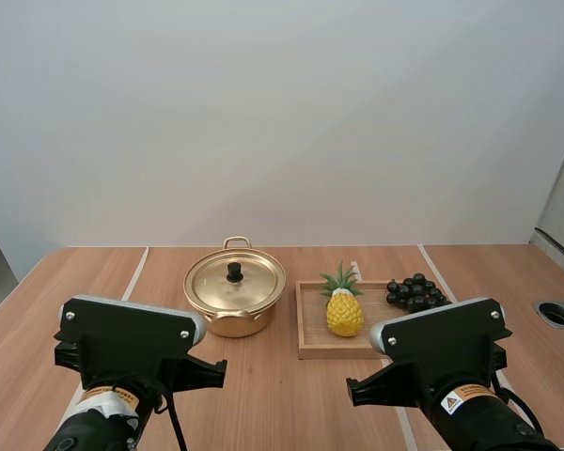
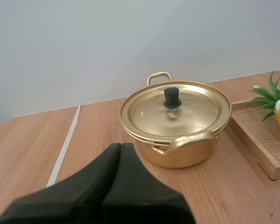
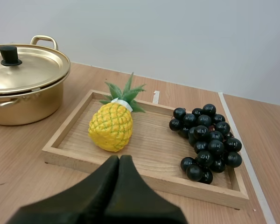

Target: Open the pot, put the grape inside, and close it

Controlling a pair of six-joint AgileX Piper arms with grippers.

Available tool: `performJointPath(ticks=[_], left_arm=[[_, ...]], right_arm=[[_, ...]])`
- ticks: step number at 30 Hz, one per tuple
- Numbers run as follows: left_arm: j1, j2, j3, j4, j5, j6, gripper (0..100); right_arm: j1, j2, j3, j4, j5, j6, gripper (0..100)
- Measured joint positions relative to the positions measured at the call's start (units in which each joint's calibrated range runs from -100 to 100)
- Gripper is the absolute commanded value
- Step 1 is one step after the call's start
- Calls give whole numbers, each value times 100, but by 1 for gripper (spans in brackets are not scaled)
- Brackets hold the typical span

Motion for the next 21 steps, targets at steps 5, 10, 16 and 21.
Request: performJointPath(ticks=[5,10,16,21], left_arm=[[0,0,14,11,-1255,0,0],[0,0,14,11,-1389,0,0],[0,0,14,11,-1389,0,0],[0,0,14,11,-1389,0,0]], right_arm=[[0,0,22,227,-1123,0,0],[0,0,22,290,-1271,0,0],[0,0,22,299,-1271,0,0],[0,0,22,299,-1271,0,0]])
